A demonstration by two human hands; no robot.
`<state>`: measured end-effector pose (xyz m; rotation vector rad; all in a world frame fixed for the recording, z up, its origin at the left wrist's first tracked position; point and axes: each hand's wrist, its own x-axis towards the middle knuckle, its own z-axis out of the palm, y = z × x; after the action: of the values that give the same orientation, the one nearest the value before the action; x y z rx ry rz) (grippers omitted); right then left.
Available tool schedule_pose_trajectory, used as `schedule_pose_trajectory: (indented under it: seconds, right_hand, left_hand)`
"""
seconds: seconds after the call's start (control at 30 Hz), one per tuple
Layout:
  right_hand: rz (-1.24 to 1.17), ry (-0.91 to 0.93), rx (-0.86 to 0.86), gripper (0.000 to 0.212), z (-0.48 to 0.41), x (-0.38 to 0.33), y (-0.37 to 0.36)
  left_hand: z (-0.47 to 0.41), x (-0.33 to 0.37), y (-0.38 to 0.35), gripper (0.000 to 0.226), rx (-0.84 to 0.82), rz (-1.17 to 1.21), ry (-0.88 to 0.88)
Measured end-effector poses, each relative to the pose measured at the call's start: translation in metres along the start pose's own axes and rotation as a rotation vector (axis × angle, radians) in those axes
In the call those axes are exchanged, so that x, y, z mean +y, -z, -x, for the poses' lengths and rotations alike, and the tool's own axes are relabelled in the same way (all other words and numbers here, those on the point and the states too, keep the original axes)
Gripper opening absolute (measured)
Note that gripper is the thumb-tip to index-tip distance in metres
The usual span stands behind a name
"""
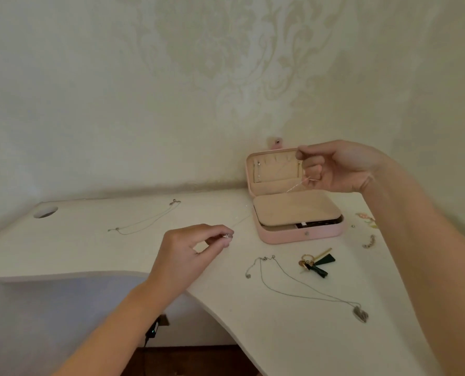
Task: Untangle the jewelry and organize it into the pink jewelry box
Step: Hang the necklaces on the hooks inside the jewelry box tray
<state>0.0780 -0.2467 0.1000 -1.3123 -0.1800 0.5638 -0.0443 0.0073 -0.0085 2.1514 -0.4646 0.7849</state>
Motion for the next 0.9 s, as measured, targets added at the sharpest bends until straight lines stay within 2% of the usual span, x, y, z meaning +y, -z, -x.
schedule_pose_trajectory:
  seconds: [0.07,0.17,0.27,0.4,0.6,0.73,0.83,0.9]
  right_hand:
    - [-0.025,0.022,0.033,0.013,0.001,-0.003,0.006]
    - [-0.065,0.113,0.145,0.023,-0.002,-0.007,0.005]
    - [-0.056,0.255,0.267,0.022,-0.003,-0.013,-0.003]
    - [0.005,0.394,0.294,0.019,-0.002,-0.022,-0.001]
    - [0.186,0.514,0.318,0.019,0.002,-0.031,0.01]
    - [0.32,0.484,0.362,0.022,-0.001,-0.028,0.01]
    - [0.419,0.464,0.407,0.019,-0.004,-0.026,0.012]
    - [0.462,0.458,0.426,0.018,-0.005,-0.028,0.016]
  left_hand:
    - [-0.012,0.004,-0.005,0.012,-0.001,0.083,0.107]
    - [-0.033,0.008,-0.016,0.014,-0.049,0.161,0.174]
    - [-0.057,0.006,-0.029,0.013,-0.069,0.235,0.246]
    - [-0.09,-0.006,-0.049,0.005,-0.081,0.407,0.323]
    - [-0.147,-0.027,-0.088,0.022,-0.072,0.21,0.292]
    - [-0.174,-0.032,-0.118,0.016,0.067,0.134,0.308]
    - [-0.177,-0.031,-0.135,0.008,0.053,0.006,0.233]
    - [-0.176,-0.031,-0.137,0.01,0.036,-0.121,0.172]
